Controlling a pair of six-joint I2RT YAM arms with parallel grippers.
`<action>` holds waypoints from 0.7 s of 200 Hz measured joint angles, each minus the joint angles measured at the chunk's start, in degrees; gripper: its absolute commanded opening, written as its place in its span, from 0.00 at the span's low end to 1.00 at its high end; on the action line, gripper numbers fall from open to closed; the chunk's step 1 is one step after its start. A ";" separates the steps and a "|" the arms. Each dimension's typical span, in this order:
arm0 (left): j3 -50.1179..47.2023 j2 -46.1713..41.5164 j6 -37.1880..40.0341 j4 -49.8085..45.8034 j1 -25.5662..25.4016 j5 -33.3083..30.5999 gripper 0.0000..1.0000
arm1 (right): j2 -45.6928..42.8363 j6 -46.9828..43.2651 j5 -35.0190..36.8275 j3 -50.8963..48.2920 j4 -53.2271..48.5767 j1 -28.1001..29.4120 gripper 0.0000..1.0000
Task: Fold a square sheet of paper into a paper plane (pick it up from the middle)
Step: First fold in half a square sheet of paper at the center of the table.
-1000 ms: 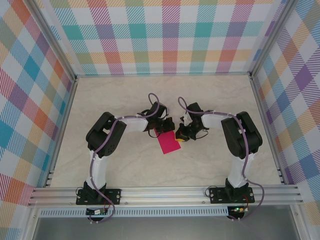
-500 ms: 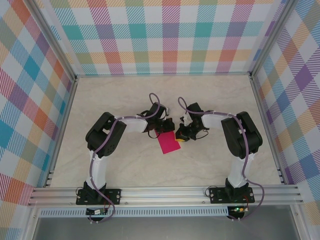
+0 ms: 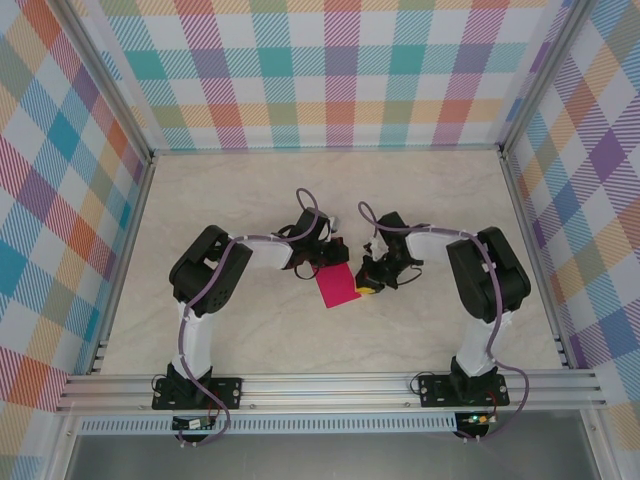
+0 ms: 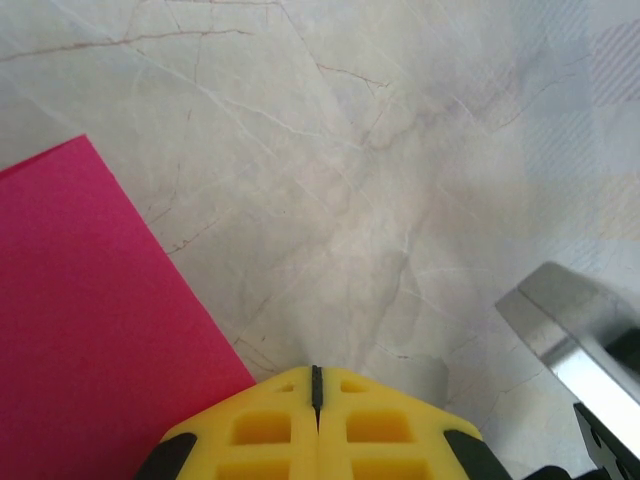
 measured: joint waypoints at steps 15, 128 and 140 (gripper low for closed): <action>-0.37 -0.04 0.02 0.61 0.00 -0.02 0.00 | -1.25 -0.07 0.11 -1.51 -0.57 0.00 0.06; -0.33 0.04 1.27 1.68 0.00 -0.55 0.00 | -8.72 1.97 1.70 3.54 -3.45 0.33 0.06; -0.33 0.04 1.29 1.68 -0.02 -0.55 0.00 | -6.10 2.27 1.70 5.05 -2.01 0.33 0.06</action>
